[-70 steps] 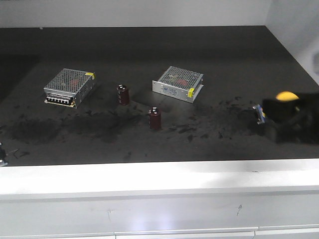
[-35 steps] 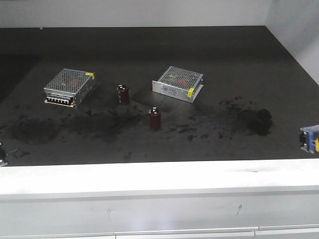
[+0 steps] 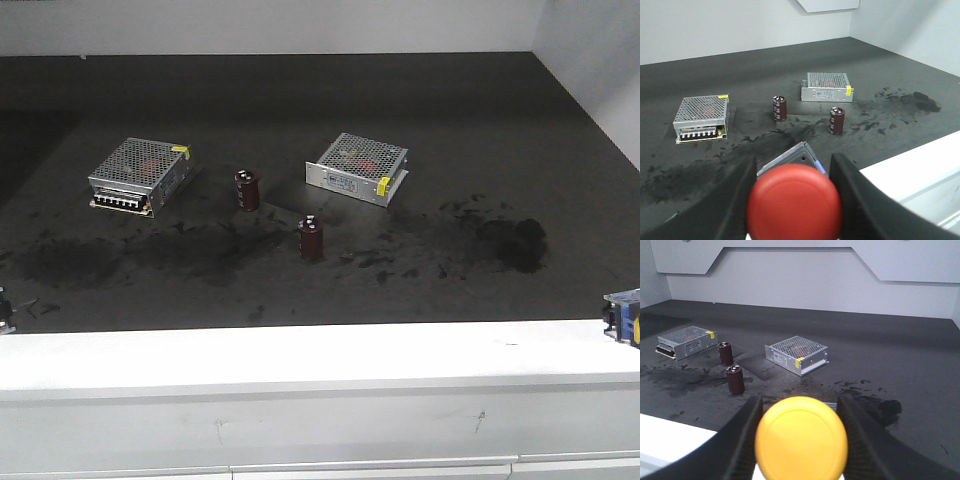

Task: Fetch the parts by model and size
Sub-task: 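Drive the base away from the bench holding both buttons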

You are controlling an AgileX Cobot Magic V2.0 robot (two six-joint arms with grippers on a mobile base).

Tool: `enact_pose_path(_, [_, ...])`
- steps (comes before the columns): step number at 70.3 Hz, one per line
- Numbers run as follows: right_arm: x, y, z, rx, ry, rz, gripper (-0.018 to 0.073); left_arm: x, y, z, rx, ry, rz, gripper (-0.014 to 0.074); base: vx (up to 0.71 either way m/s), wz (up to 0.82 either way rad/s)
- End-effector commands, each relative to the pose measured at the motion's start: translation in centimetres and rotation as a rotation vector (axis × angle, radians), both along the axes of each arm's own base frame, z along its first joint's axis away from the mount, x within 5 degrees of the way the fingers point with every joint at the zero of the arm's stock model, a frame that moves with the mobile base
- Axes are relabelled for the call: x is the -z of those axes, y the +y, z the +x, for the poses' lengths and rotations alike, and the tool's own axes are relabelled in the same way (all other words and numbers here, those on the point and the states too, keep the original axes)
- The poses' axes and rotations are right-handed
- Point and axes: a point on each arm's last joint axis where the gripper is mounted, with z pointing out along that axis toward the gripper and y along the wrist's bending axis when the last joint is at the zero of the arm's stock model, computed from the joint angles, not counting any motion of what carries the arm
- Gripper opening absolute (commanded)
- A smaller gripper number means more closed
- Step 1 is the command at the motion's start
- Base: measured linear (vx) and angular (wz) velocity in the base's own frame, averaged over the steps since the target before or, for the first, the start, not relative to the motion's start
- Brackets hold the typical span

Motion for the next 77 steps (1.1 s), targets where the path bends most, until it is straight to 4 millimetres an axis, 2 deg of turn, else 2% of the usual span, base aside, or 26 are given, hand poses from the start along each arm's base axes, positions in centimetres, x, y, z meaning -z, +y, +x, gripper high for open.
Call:
enact_pose_path(1, [-1.55,0.01,0.01,0.000,-0.096,0.022,-0.0005,-1.43,-0.11,0.07,0.009,-0.085,-0.041,-0.0007,0.00,0.00])
enact_pose_path(20, [-1.55,0.01,0.01,0.000,-0.096,0.022,-0.0005,-1.43,-0.11,0.07,0.009,-0.085,-0.041,-0.0007,-0.03,0.10])
enact_pose_path(36, [-1.55,0.01,0.01,0.000,-0.096,0.022,-0.0005,-1.43,-0.11,0.07,0.009,-0.085,-0.041,-0.0007,-0.10,0.40])
enact_pose_path(77, [-1.55,0.01,0.01,0.000,-0.096,0.022,-0.0005,-1.43,-0.11,0.07,0.009,-0.085,-0.041,-0.0007,-0.11,0.73])
